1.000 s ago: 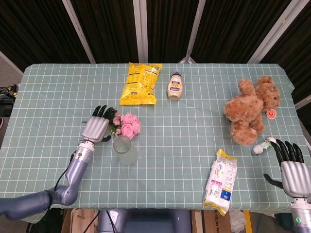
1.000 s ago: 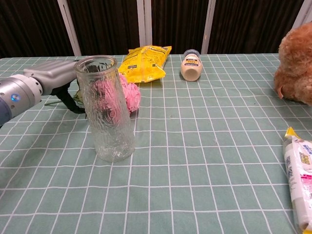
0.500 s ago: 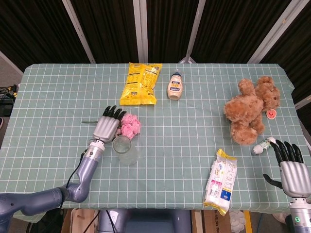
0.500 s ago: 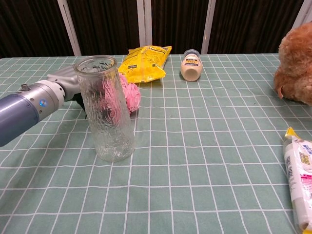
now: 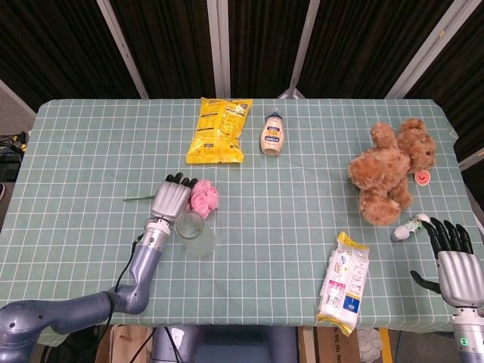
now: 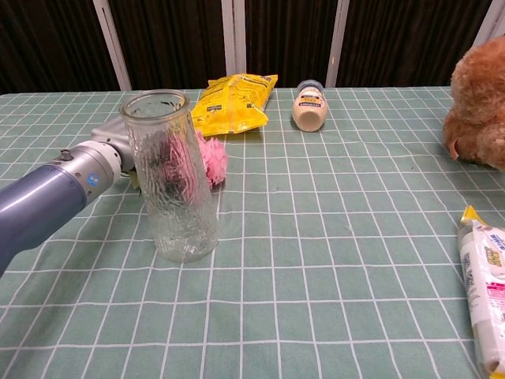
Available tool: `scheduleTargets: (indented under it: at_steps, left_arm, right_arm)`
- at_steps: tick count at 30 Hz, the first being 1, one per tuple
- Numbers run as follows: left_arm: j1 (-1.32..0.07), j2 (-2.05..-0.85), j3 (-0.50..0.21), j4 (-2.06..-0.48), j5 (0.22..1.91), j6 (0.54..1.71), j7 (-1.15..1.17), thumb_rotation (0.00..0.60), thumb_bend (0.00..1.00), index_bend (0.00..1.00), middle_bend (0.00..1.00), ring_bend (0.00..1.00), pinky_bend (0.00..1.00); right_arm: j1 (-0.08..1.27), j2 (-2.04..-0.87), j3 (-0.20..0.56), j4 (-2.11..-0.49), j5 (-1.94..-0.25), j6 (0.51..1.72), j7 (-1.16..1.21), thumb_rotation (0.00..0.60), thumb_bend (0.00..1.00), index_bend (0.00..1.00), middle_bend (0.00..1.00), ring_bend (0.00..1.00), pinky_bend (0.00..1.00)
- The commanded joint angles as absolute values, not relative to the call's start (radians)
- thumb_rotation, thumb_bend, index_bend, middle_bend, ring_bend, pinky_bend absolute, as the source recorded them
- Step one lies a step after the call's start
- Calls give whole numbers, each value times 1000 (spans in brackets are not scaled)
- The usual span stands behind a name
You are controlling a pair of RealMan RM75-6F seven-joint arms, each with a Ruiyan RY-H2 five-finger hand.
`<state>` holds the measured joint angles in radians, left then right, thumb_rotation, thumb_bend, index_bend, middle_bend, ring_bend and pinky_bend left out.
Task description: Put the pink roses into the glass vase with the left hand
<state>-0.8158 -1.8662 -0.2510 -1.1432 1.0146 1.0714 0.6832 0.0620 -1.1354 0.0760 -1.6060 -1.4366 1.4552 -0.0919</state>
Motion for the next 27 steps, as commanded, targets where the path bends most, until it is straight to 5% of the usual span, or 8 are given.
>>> scheduleTargets:
  at_steps: [1,11,27]
  left_arm:
    - [-820,-1886,-246,-1109,1043,1091,663,600,438,323,419,275,366]
    - [-790,-1836,-261,-1125,1089,1151,595,600,441,336,422,288,385]
    - [-584,-1405,-369,-1507,1288,1380,-21,600,440,338,394,288,424]
  right_arm:
    - [62,-1135,75,-1607,-1438,1454,-91,600,171,123,105,37,0]
    - [59,-1129,75,-1614,-1441,1461,-78,600,171,123,105,37,0]
    - [56,-1115,61,-1634,-1470,1464,-49,600,171,123,105,37,0]
